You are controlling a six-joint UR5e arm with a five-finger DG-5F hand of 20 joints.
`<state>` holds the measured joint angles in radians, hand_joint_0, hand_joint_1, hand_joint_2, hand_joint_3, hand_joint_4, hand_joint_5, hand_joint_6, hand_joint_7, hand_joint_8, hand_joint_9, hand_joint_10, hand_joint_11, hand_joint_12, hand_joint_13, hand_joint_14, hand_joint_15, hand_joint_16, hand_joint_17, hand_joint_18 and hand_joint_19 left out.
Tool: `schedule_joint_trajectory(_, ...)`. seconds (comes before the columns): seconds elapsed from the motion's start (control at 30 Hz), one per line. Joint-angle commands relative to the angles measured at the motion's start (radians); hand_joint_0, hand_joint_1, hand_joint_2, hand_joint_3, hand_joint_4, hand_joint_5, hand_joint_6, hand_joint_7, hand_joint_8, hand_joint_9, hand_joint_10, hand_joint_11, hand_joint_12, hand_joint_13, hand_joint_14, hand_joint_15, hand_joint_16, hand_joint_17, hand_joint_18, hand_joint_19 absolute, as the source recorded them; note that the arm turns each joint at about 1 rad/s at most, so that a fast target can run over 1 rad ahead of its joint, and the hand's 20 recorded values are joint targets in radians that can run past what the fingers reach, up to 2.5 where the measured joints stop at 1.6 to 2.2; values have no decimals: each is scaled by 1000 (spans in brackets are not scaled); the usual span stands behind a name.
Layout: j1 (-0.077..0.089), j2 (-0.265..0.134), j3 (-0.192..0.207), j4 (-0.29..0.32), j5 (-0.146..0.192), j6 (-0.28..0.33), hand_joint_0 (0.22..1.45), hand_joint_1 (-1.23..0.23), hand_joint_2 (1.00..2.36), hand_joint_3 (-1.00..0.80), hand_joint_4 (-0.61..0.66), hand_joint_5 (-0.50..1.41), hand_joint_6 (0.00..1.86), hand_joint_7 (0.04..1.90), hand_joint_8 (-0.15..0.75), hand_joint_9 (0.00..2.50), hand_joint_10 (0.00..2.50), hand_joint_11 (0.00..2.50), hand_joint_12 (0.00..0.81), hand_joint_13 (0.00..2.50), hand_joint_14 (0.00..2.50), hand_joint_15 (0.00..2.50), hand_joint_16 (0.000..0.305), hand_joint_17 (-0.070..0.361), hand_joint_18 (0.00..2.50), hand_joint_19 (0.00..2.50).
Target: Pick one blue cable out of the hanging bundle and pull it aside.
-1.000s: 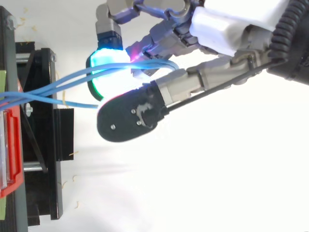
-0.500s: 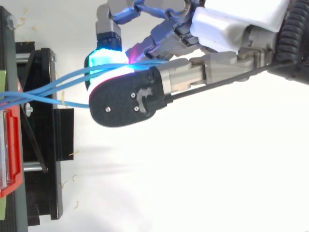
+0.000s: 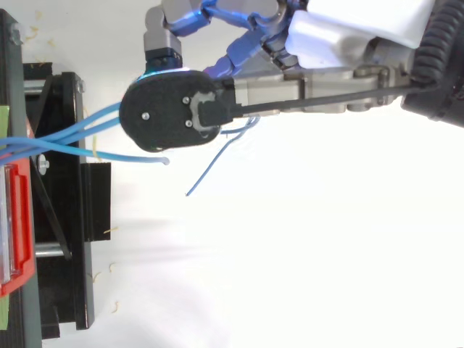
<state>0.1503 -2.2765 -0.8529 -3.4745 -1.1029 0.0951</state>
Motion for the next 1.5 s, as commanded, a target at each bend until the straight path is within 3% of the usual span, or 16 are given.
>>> schedule_joint_trajectory(0.0, 0, 0, 0, 0, 0, 0, 574, -648, 1019, -192, 1, -130, 803, 1402, 260, 920, 17, 536, 413, 590, 19, 440, 54, 121, 519, 576)
schedule_joint_trajectory(0.1, 0, 0, 0, -2, 0, 0, 580, -766, 1023, -67, 45, -173, 836, 1471, 252, 822, 17, 519, 416, 571, 19, 439, 55, 124, 503, 559)
schedule_joint_trajectory(0.27, 0, 0, 0, -5, 0, 0, 634, -854, 1027, -53, 15, -188, 854, 1490, 245, 780, 17, 532, 401, 555, 18, 434, 55, 124, 496, 541)
schedule_joint_trajectory(0.5, 0, 0, -2, -5, 0, 0, 776, -919, 1026, -203, -121, -184, 879, 1582, 204, 793, 16, 521, 379, 559, 19, 426, 52, 116, 479, 537)
schedule_joint_trajectory(0.77, 0, 0, -2, -5, 0, 0, 846, -918, 1017, -313, -246, -157, 895, 1700, 142, 901, 16, 522, 357, 601, 18, 437, 48, 107, 462, 578)
schedule_joint_trajectory(0.93, 0, 0, -2, -5, 0, 0, 869, -936, 1000, -498, -281, -146, 897, 1711, 136, 928, 18, 504, 349, 614, 19, 430, 46, 103, 483, 553)
schedule_joint_trajectory(1.23, -2, 0, 0, -5, 0, 3, 844, -952, 1000, -500, -250, -144, 899, 1698, 141, 941, 16, 494, 347, 621, 17, 403, 42, 96, 522, 467)
schedule_joint_trajectory(1.27, 0, 0, -2, -5, 0, 3, 811, -959, 1000, -500, -239, -144, 899, 1677, 139, 938, 18, 496, 347, 623, 17, 395, 42, 95, 539, 442)
schedule_joint_trajectory(1.33, -2, 0, -2, -5, 0, 3, 696, -954, 1000, -500, -173, -136, 884, 1399, 158, 915, 16, 502, 355, 602, 17, 417, 43, 96, 510, 476)
schedule_joint_trajectory(1.37, -2, 0, -2, -5, 0, 3, 640, -939, 1000, -500, -158, -133, 878, 1344, 169, 906, 18, 501, 358, 582, 17, 416, 44, 98, 497, 489)
schedule_joint_trajectory(1.4, -2, -1, -2, -5, 0, 5, 546, -907, 1000, -500, -85, -128, 843, 1356, 198, 896, 18, 500, 379, 564, 17, 416, 47, 106, 485, 508)
schedule_joint_trajectory(1.47, -2, 0, -2, -5, 0, 5, 499, -894, 1000, -500, -61, -127, 837, 1345, 220, 892, 15, 490, 393, 562, 17, 417, 51, 114, 492, 507)
